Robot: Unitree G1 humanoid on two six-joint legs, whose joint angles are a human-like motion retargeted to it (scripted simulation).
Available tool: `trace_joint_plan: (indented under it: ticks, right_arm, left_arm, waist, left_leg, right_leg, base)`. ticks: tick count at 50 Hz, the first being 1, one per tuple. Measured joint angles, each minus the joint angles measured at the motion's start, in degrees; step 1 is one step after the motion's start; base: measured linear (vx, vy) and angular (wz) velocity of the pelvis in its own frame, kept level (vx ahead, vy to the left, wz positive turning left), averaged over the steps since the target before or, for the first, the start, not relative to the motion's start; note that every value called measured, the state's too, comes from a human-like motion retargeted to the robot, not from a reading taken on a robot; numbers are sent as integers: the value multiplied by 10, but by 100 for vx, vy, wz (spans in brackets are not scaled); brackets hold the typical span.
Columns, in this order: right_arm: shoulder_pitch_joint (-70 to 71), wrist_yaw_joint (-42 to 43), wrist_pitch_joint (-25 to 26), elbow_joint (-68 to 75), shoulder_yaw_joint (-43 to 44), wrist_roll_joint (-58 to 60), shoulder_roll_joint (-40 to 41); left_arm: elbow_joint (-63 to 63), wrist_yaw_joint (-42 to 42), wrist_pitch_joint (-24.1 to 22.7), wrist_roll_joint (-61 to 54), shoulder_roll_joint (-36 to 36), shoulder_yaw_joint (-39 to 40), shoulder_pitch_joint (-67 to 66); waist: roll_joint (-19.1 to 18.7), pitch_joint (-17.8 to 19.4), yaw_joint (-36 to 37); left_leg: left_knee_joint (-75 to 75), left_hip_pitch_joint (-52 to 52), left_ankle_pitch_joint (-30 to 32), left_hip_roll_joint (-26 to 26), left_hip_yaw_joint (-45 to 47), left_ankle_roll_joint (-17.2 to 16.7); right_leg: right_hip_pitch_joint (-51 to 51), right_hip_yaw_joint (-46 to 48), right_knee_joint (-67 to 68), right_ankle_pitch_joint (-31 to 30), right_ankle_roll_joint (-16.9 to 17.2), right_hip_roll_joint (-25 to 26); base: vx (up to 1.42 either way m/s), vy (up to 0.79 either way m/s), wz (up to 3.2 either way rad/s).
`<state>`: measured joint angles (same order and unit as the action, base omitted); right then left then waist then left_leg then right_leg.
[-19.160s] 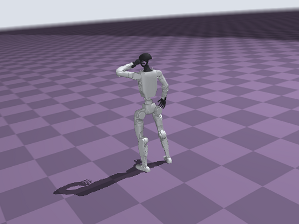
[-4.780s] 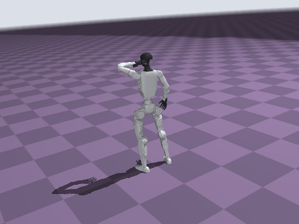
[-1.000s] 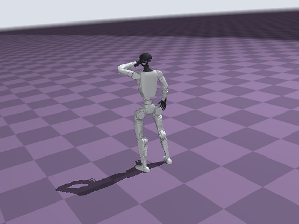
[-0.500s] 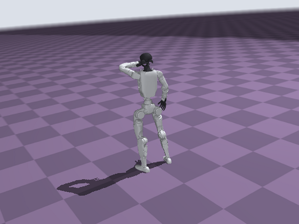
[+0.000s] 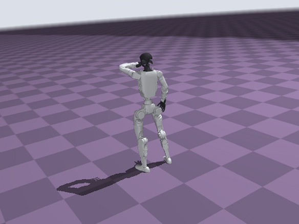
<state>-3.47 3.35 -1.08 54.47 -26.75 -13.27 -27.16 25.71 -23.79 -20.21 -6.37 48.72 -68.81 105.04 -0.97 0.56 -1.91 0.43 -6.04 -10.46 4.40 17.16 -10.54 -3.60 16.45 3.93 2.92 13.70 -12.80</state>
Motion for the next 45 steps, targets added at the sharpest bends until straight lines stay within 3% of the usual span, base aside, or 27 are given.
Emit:
trace_joint_plan:
  ticks: [5,9,12,20,23,35,45]
  right_arm:
    - [0,23,-12,-41,48,13,-5]
    - [-7,25,-16,-64,71,14,-8]
    - [-9,20,-12,-60,71,9,-10]
    - [3,10,-2,1,40,-18,-1]
    - [6,10,-4,5,38,-19,-4]
    - [-16,22,-13,-56,83,2,-23]
    - [-11,4,-1,8,16,-12,-3]
  left_arm:
    - [54,1,-19,-18,96,48,-88]
    - [73,8,-19,-15,126,97,-141]
    - [59,19,-6,-4,101,100,-125]
    - [-29,23,12,19,-45,36,3]
    - [-25,24,5,16,-50,28,12]
    - [61,23,-15,-17,122,73,-105]
    - [-45,28,8,8,-21,10,22]
  waist:
    - [-5,2,-5]
    - [-10,1,-6]
    - [-11,-1,-5]
    - [2,-3,-2]
    - [5,-3,-2]
    - [-1,-3,-4]
    - [12,-5,-3]
  left_leg:
    - [0,-3,-2,1,13,0]
    - [0,-5,-3,2,19,-1]
    - [1,-5,-3,2,17,-1]
    - [1,-2,0,1,1,-1]
    - [1,-1,0,1,1,-1]
    - [0,-2,-2,4,22,1]
    - [1,0,0,3,3,1]
  right_leg:
    - [6,-13,1,-3,2,2]
    - [9,-19,2,-3,4,3]
    - [7,-17,2,-2,4,3]
    - [-1,-1,1,0,2,0]
    - [0,-2,1,0,2,1]
    - [14,-23,3,-6,7,5]
    - [3,-4,3,0,3,3]
  base:
    - [0,0,-22]
    - [0,0,-5]
    - [0,0,0]
    - [0,0,12]
    - [0,0,0]
    - [0,0,-13]
    - [0,0,10]
